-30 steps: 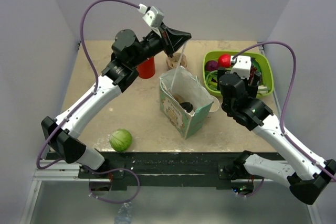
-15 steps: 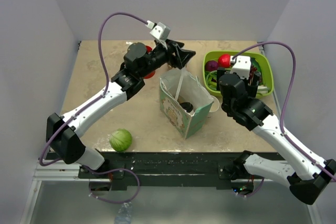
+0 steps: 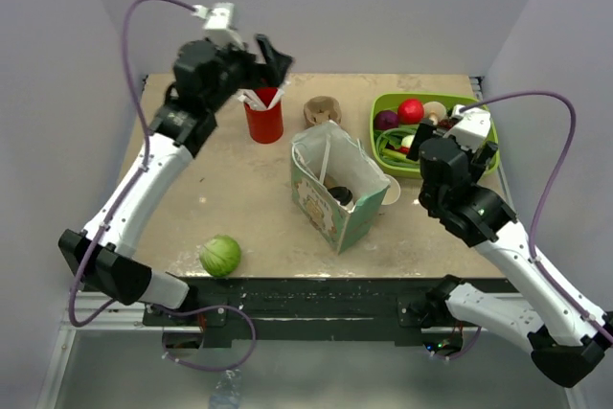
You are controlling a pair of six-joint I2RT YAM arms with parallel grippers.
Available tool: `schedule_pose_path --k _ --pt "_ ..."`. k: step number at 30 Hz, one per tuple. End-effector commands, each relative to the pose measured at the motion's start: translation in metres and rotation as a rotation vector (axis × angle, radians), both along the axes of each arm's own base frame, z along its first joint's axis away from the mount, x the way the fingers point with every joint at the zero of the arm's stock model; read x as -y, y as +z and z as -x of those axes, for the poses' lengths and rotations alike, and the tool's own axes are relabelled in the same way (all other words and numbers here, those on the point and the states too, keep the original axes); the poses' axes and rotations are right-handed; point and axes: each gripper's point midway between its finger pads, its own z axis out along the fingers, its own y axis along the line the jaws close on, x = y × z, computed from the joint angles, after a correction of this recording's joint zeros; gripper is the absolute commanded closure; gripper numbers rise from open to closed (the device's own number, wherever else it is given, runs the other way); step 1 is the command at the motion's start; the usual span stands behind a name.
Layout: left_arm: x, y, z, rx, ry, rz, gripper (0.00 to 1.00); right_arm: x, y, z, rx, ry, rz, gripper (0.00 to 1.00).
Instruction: Pack the takeout coffee
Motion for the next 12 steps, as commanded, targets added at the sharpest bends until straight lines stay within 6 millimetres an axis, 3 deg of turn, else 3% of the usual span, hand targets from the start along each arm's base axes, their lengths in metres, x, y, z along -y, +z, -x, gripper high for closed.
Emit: schedule_pose_path --k 1,2,3,6,9,12 --pt "-0.128 -0.096 -0.038 -0.385 0.303 0.066 0.00 0.021 0.023 0.008 0.113 -0.115 -0.103 0.02" --pt "-0.160 -0.110 -0.041 -0.433 0.378 0.077 0.00 0.020 0.027 0.008 0.116 -0.106 -0.109 0.02" --pt "-0.169 -0.128 -0.034 -0.481 0.391 0.077 0.00 0.019 0.027 0.007 0.107 -0.090 -0.095 0.02" --pt "-0.204 -0.145 -0.016 -0.499 0.557 0.060 0.00 0.010 0.018 0.001 0.069 -0.047 -0.071 0.02" --pt "-0.214 -0.141 0.003 -0.464 0.611 0.077 0.00 0.011 0.005 -0.002 0.039 -0.083 -0.047 0.02" --pt "-0.219 -0.134 0.015 -0.432 0.626 0.084 0.00 0.011 0.006 -0.007 0.038 -0.108 -0.025 0.02"
